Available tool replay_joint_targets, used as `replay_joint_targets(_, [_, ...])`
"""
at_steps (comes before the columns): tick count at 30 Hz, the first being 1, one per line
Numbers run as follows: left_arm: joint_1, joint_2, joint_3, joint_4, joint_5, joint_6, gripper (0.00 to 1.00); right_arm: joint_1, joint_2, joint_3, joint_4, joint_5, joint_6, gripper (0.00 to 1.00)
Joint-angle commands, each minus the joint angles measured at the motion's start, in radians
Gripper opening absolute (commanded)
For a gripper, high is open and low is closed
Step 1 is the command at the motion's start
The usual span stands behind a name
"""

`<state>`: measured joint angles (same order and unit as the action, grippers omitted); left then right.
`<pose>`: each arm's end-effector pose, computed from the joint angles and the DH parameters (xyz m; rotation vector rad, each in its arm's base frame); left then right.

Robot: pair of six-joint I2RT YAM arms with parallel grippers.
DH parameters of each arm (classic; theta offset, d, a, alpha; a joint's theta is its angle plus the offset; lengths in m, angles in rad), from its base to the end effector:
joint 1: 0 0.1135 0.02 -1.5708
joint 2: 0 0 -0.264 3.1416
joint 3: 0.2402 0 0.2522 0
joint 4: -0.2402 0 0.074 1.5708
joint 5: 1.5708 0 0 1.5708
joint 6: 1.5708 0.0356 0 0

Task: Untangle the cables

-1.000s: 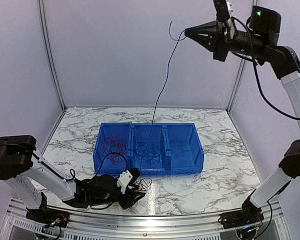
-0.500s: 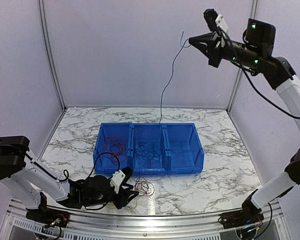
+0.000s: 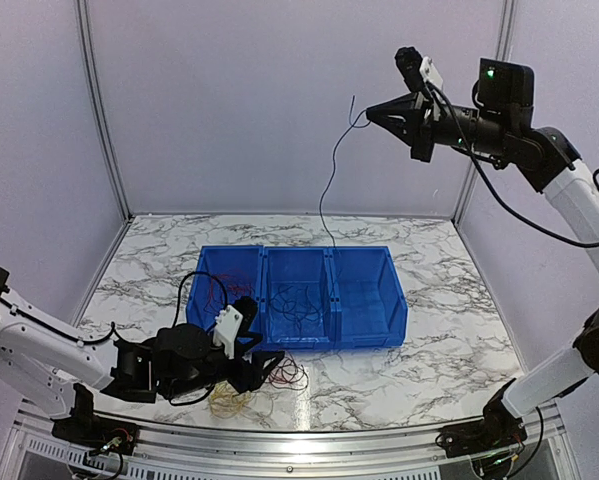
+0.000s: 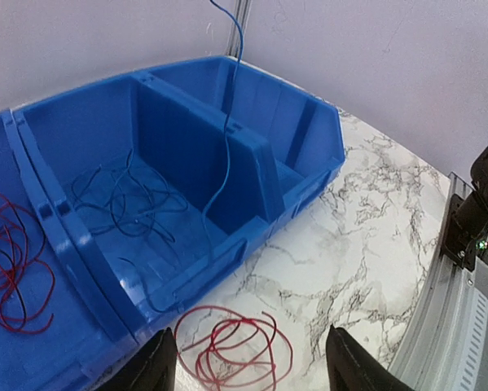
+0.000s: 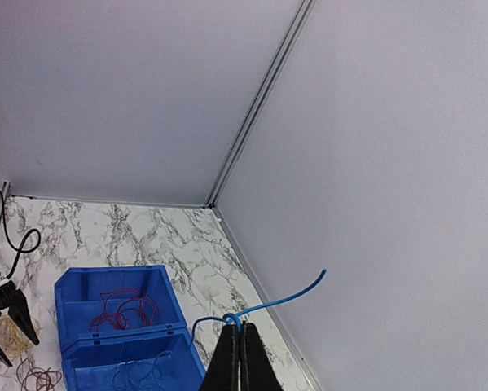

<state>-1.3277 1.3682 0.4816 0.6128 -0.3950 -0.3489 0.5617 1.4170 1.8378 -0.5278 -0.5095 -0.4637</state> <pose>0.0785 -0.2598 0.1913 0.6321 1.7932 -0.8077 0.2304 0.1655 0.5180 -1.1417 1.2441 0.5000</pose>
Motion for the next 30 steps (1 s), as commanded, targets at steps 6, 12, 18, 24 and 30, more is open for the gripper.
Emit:
replay_joint_targets(6, [0.033, 0.099, 0.311, -0.245, -0.008, 0.081, 0.71, -0.007, -0.029, 0.069, -0.016, -0.152, 0.018, 0.00])
replay_joint_targets(12, [0.090, 0.158, 0.389, -0.254, 0.015, 0.108, 0.71, -0.007, -0.029, 0.123, -0.022, -0.193, 0.039, 0.00])
replay_joint_targets(18, [0.148, 0.240, 0.506, -0.231, 0.206, 0.160, 0.65, -0.006, -0.035, 0.116, -0.016, -0.202, 0.045, 0.00])
replay_joint_targets(24, [0.155, 0.369, 0.656, -0.203, 0.314, 0.211, 0.64, -0.007, -0.049, 0.076, -0.003, -0.198, 0.047, 0.00])
replay_joint_targets(30, [0.180, 0.488, 0.786, -0.176, 0.344, 0.192, 0.63, -0.007, -0.060, 0.065, -0.003, -0.198, 0.048, 0.00])
